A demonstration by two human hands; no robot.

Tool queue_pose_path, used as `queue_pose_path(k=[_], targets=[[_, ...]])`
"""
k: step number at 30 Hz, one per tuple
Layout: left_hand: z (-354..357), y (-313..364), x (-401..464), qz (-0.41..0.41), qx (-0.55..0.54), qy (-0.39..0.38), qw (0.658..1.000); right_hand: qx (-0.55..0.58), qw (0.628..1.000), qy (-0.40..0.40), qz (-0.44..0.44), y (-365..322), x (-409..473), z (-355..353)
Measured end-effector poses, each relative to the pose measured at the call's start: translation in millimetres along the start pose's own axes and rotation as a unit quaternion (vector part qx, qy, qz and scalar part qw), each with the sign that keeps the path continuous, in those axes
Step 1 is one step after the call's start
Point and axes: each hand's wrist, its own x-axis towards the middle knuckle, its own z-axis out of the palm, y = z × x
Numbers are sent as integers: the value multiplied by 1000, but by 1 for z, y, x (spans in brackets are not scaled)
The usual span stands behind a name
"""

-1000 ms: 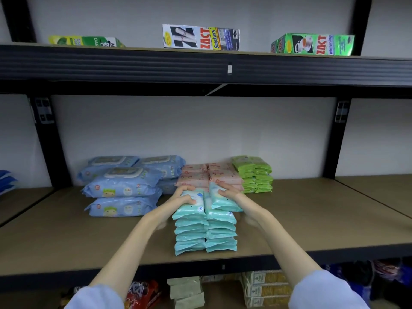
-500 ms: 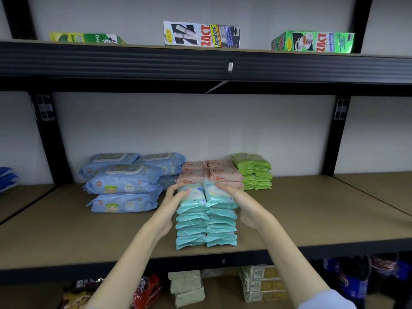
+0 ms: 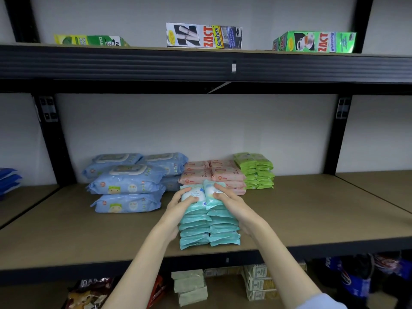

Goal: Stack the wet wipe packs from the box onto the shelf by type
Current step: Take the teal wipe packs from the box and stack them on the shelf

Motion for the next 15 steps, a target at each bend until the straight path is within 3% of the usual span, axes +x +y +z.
queue_pose_path(k=[15], targets=[[24, -4, 0, 4, -21, 6, 1000, -2, 1000, 1, -28, 4, -4, -19]])
